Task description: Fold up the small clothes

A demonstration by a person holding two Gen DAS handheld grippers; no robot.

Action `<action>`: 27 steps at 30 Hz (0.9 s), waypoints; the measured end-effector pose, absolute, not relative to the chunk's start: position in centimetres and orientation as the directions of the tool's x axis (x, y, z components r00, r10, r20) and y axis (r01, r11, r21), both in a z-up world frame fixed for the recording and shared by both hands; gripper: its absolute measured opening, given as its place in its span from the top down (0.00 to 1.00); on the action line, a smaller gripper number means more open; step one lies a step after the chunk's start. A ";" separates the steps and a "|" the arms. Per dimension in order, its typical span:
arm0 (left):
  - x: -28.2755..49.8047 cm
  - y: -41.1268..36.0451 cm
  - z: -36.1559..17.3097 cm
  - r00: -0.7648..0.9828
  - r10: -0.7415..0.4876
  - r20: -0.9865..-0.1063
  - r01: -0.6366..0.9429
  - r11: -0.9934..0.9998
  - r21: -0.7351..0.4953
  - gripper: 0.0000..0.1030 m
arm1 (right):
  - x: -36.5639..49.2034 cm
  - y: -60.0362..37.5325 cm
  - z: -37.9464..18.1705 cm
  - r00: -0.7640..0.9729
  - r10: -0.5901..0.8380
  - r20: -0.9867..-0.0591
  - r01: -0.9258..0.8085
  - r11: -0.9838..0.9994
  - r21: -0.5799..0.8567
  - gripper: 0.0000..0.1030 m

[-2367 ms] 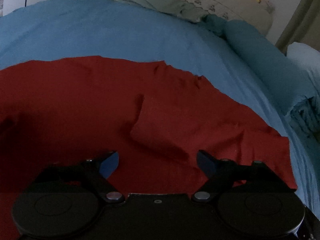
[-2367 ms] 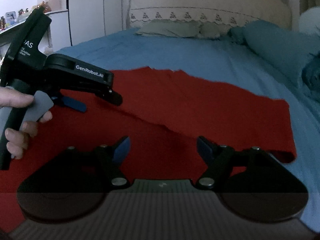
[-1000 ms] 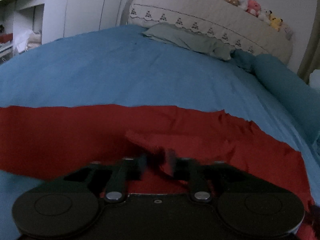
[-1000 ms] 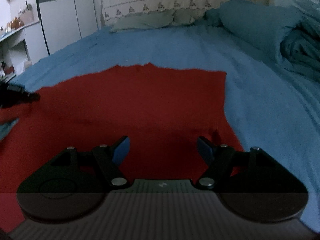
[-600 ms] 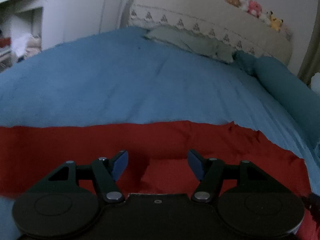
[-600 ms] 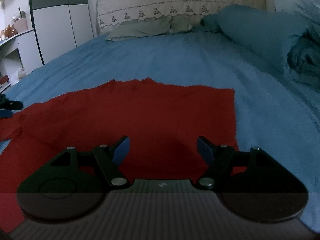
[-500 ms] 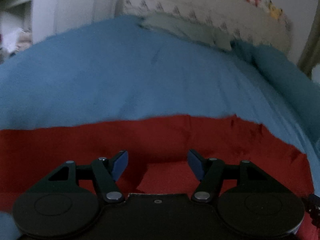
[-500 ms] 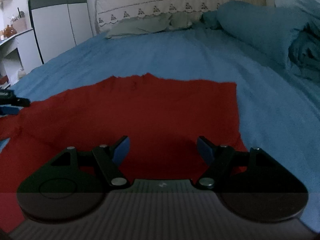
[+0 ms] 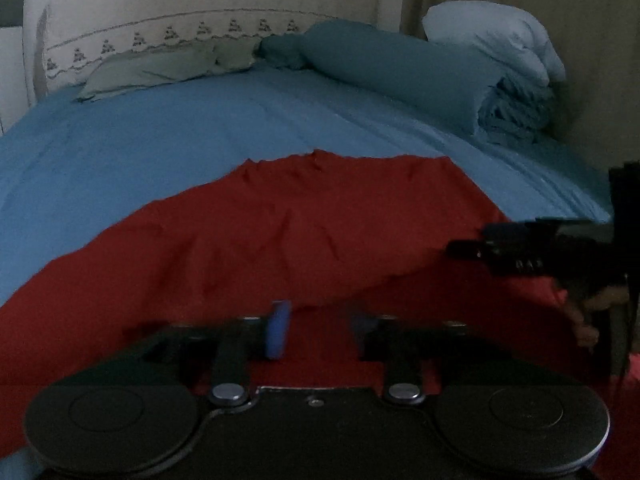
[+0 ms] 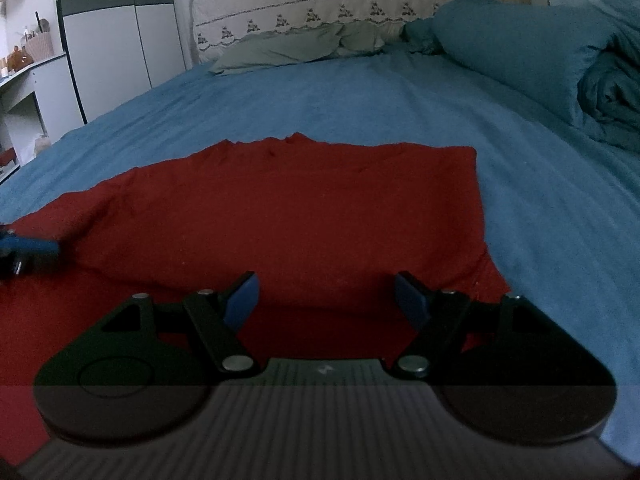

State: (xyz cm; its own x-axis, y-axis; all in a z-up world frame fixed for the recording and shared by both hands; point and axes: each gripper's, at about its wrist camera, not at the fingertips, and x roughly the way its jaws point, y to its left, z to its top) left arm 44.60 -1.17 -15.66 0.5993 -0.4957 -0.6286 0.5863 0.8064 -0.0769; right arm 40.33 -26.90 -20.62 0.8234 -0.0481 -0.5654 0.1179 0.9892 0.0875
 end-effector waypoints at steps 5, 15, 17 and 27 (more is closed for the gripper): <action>46.0 3.1 -14.6 0.748 -0.382 -0.542 0.365 0.920 -0.145 0.45 | 40.2 -26.7 -20.7 0.825 -0.049 -0.563 0.119 0.989 0.089 0.12; 55.1 6.9 -15.7 0.683 -0.286 -0.672 0.117 0.951 -0.286 0.68 | 40.3 -26.4 -21.0 0.827 -0.055 -0.560 0.111 0.992 0.067 0.09; 55.3 5.8 -16.4 0.643 -0.318 -0.697 0.148 0.944 -0.294 0.68 | 40.3 -26.3 -21.0 0.827 -0.056 -0.559 0.111 0.992 0.065 0.08; 51.9 1.0 -17.0 0.623 -0.354 -0.698 0.328 0.928 -0.178 0.91 | 40.3 -26.3 -21.0 0.827 -0.056 -0.559 0.111 0.992 0.065 0.08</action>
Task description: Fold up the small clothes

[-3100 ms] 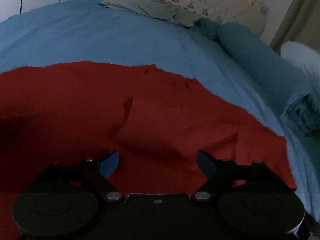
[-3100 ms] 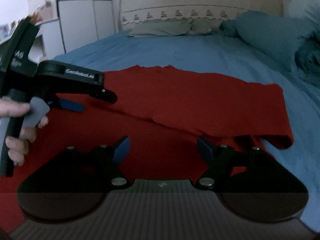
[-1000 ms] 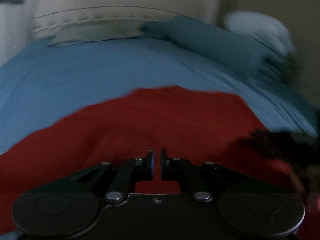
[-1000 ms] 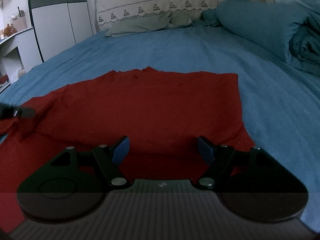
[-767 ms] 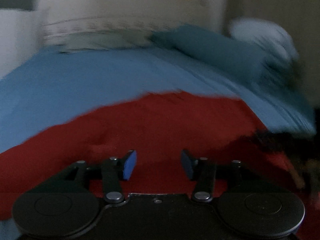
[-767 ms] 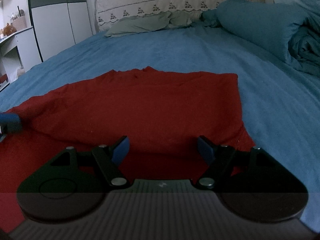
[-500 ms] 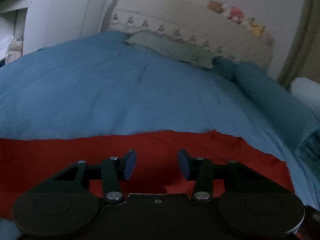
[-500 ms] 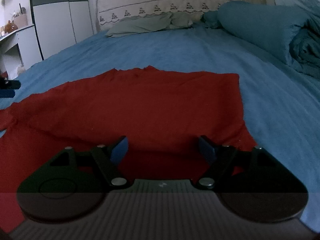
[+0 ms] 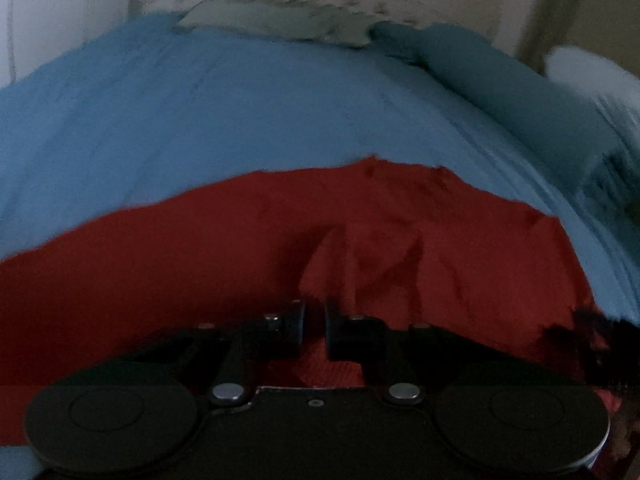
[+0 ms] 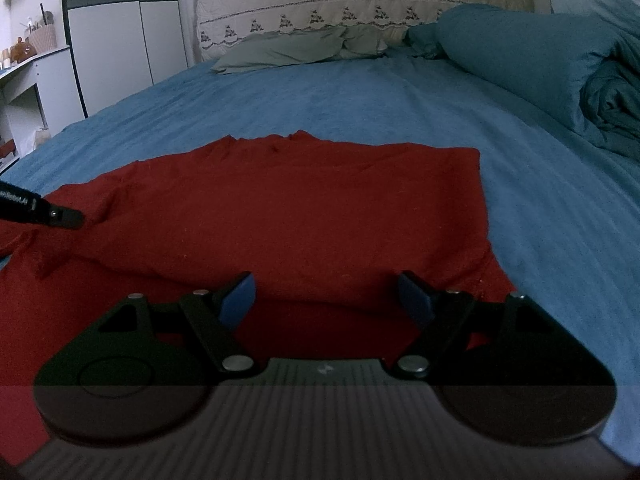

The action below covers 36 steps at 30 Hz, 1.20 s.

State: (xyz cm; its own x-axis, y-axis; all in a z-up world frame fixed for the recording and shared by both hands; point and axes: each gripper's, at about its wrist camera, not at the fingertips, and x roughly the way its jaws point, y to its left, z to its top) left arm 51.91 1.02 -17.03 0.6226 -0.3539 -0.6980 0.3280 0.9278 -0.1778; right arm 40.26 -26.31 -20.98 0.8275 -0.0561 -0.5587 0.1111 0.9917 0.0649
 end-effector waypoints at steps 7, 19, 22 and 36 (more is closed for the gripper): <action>50.2 0.1 -17.4 0.683 -0.315 -0.659 0.373 0.926 -0.056 0.85 | 40.2 -26.3 -21.0 0.829 -0.055 -0.556 0.112 0.991 0.070 0.08; 49.0 0.8 -18.8 0.709 -0.237 -0.664 0.331 0.943 0.017 0.60 | 40.3 -26.3 -21.0 0.829 -0.055 -0.556 0.114 0.991 0.072 0.08; 49.0 0.9 -18.9 0.710 -0.238 -0.662 0.324 0.946 0.008 0.59 | 40.3 -26.4 -21.0 0.829 -0.054 -0.556 0.114 0.991 0.073 0.08; 48.3 0.6 -18.6 0.725 -0.252 -0.641 0.360 0.932 0.041 0.82 | 40.4 -26.5 -21.1 0.829 -0.051 -0.557 0.116 0.990 0.082 0.08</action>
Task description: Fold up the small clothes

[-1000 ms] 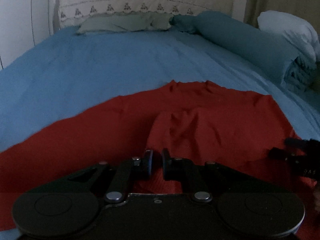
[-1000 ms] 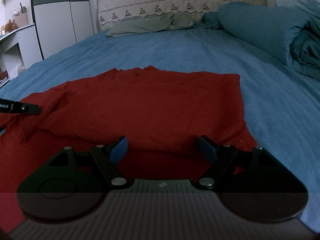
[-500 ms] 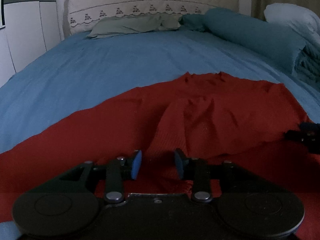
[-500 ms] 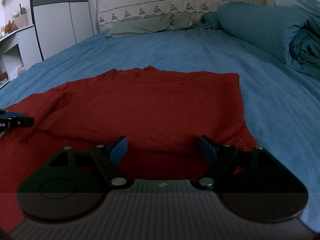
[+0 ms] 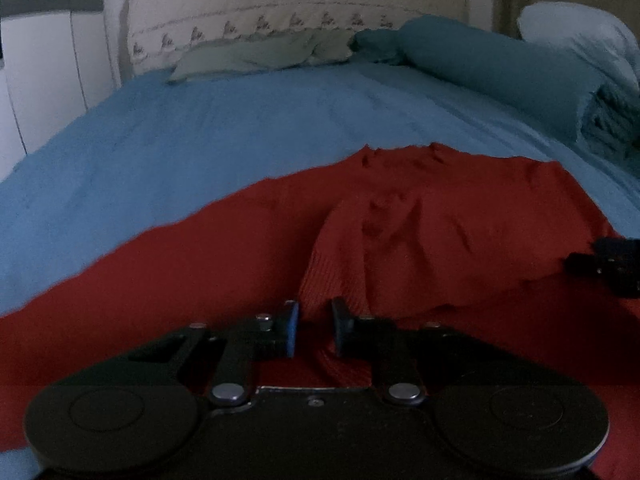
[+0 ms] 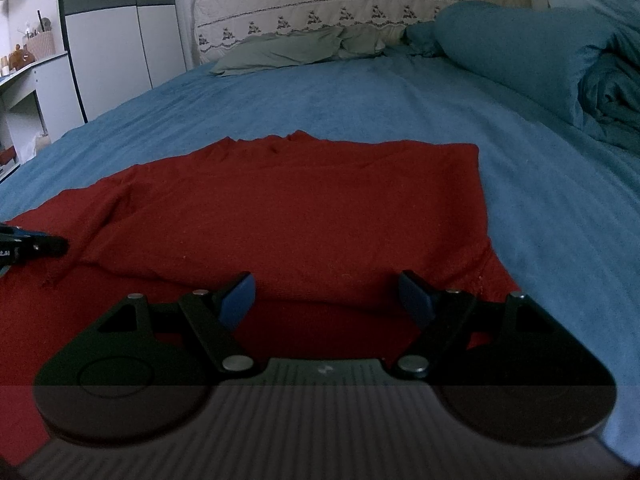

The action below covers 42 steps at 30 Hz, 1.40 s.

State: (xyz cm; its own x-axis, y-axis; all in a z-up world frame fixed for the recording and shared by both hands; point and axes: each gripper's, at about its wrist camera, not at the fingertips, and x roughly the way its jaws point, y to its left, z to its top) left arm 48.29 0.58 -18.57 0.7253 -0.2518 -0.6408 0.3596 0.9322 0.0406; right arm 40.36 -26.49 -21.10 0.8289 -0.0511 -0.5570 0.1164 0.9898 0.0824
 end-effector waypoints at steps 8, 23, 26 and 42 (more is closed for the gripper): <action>49.5 1.3 -15.7 0.807 -0.180 -0.563 0.329 0.928 0.175 0.92 | 40.4 -26.5 -21.1 0.829 -0.051 -0.557 0.117 0.990 0.083 0.08; 56.3 4.1 -19.9 0.764 0.026 -0.645 0.182 0.950 0.253 0.35 | 40.8 -26.1 -21.2 0.818 -0.048 -0.573 0.100 0.993 0.060 0.00; 55.1 5.7 -18.1 0.771 0.024 -0.636 0.159 0.960 0.229 0.28 | 41.0 -25.7 -21.1 0.814 -0.054 -0.578 0.096 0.995 0.042 0.00; 39.4 22.1 -11.5 0.784 0.007 -0.620 -0.121 0.983 -0.141 0.00 | 33.8 -15.2 -11.4 0.874 0.036 -0.484 -0.035 0.999 0.010 0.00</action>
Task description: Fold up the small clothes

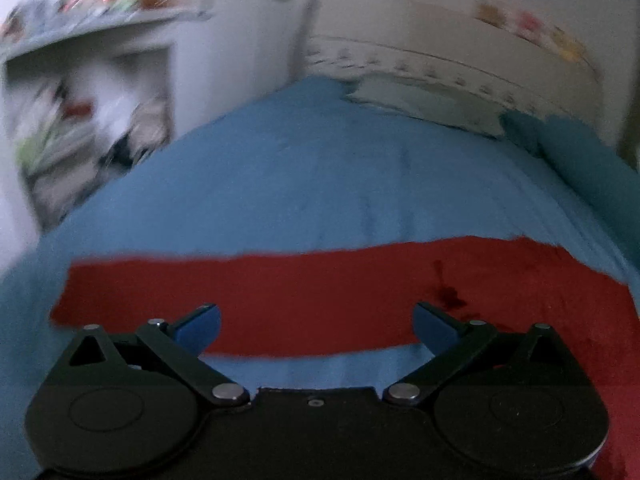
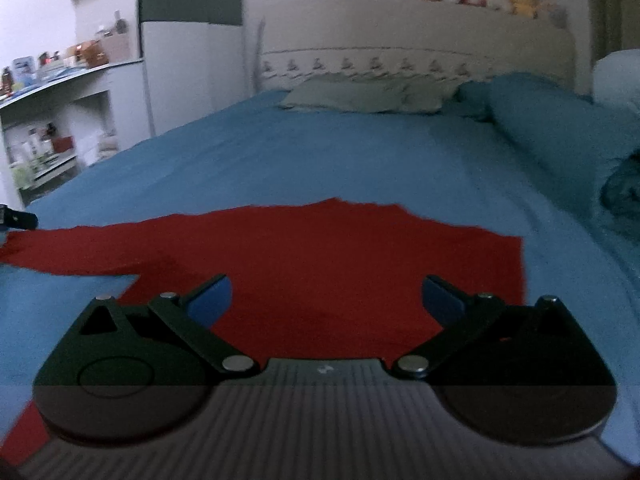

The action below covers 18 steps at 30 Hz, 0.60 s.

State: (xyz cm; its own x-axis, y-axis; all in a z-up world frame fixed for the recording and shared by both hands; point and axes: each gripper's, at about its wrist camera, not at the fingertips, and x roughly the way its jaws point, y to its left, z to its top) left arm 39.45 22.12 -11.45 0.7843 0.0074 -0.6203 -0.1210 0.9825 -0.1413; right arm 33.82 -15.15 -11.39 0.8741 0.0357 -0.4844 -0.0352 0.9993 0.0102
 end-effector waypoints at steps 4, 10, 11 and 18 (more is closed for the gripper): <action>37.8 27.6 -13.5 0.779 0.043 -0.625 -0.245 0.939 -0.240 0.00 | 33.4 -10.5 -12.7 0.848 0.048 -0.528 -0.077 0.997 -0.033 0.00; 37.6 33.9 -16.1 0.777 0.050 -0.628 -0.379 0.833 -0.402 0.16 | 33.9 -5.0 -15.1 0.804 0.136 -0.578 -0.131 0.990 0.050 0.00; 38.0 34.7 -16.9 0.774 0.042 -0.632 -0.396 0.811 -0.431 0.27 | 34.0 -4.3 -15.4 0.801 0.142 -0.582 -0.139 0.989 0.049 0.00; 39.7 37.1 -18.2 0.789 0.090 -0.607 -0.447 0.762 -0.468 0.64 | 36.7 -0.8 -16.6 0.786 0.156 -0.598 -0.169 0.985 0.034 0.00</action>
